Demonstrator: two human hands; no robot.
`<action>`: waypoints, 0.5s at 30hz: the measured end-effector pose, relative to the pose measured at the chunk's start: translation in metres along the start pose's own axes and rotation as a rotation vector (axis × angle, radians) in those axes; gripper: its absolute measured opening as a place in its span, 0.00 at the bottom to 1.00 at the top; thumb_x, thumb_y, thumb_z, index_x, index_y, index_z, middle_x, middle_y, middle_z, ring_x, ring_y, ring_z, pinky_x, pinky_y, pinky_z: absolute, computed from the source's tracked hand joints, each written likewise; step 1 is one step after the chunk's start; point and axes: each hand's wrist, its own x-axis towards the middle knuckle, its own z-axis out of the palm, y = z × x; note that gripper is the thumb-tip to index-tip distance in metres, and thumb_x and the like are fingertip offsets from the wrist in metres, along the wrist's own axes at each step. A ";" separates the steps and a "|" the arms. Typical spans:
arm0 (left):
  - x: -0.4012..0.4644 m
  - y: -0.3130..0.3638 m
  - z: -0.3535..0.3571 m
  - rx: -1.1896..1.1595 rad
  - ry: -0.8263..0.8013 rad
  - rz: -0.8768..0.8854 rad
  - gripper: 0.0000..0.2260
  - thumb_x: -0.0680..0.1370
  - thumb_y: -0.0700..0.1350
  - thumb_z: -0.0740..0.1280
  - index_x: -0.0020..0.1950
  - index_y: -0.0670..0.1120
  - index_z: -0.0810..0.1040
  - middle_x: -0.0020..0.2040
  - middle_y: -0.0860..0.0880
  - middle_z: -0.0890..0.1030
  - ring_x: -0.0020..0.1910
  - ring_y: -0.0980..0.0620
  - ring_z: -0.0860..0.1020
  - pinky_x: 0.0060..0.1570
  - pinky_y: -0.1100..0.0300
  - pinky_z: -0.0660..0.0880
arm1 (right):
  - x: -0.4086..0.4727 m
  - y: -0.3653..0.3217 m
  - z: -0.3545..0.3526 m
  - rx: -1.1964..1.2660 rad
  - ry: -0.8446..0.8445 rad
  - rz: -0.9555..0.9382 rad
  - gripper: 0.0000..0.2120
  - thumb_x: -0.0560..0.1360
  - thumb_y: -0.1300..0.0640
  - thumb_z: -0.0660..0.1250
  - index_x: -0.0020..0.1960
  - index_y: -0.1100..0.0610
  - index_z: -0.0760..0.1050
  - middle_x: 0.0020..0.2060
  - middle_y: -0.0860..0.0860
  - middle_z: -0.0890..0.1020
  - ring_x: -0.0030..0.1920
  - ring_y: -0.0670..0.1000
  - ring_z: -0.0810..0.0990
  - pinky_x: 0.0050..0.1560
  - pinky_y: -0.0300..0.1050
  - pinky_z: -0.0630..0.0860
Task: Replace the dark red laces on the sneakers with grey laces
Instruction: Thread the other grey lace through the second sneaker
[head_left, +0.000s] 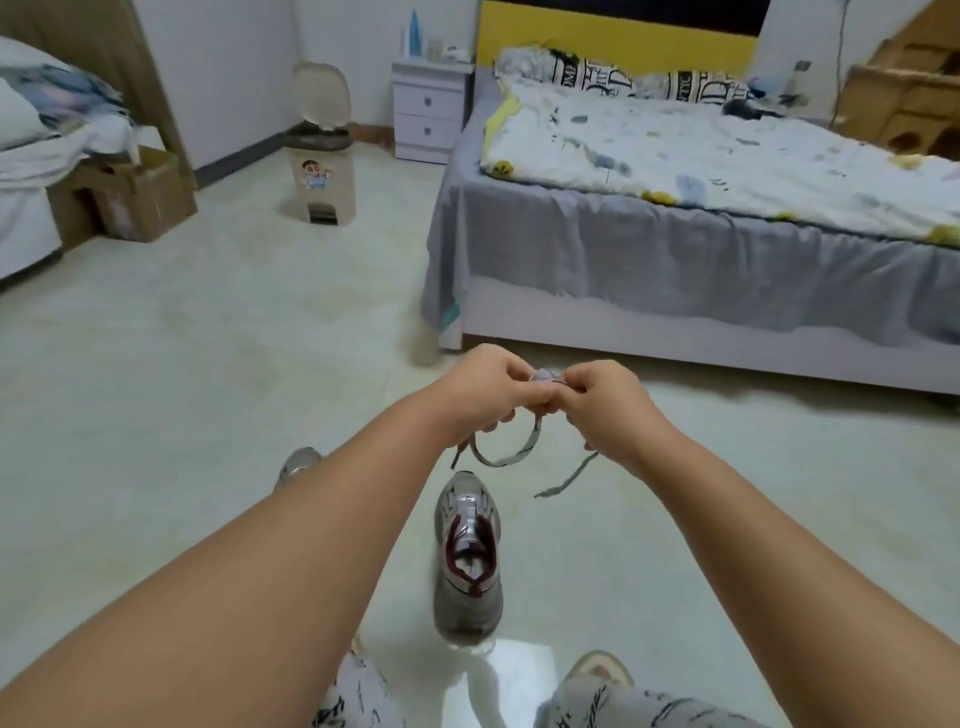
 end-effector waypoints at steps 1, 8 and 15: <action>0.004 -0.003 -0.001 0.051 -0.002 -0.016 0.09 0.74 0.49 0.69 0.40 0.43 0.82 0.33 0.51 0.78 0.30 0.52 0.66 0.26 0.63 0.62 | 0.004 0.002 0.002 -0.114 0.005 -0.007 0.13 0.78 0.54 0.61 0.36 0.55 0.74 0.28 0.48 0.71 0.33 0.51 0.70 0.33 0.43 0.67; 0.042 -0.031 -0.040 0.020 0.190 -0.194 0.15 0.79 0.43 0.61 0.33 0.43 0.72 0.29 0.48 0.69 0.26 0.53 0.64 0.25 0.63 0.60 | 0.023 0.042 0.014 -0.103 -0.317 0.145 0.16 0.79 0.57 0.57 0.35 0.57 0.73 0.30 0.51 0.76 0.29 0.49 0.73 0.36 0.41 0.71; 0.097 -0.083 -0.053 0.154 0.306 -0.251 0.08 0.78 0.43 0.62 0.43 0.41 0.76 0.32 0.47 0.73 0.28 0.52 0.67 0.26 0.62 0.61 | 0.074 0.093 0.051 -0.287 -0.503 0.239 0.14 0.79 0.53 0.59 0.39 0.54 0.79 0.36 0.51 0.78 0.37 0.49 0.76 0.42 0.42 0.73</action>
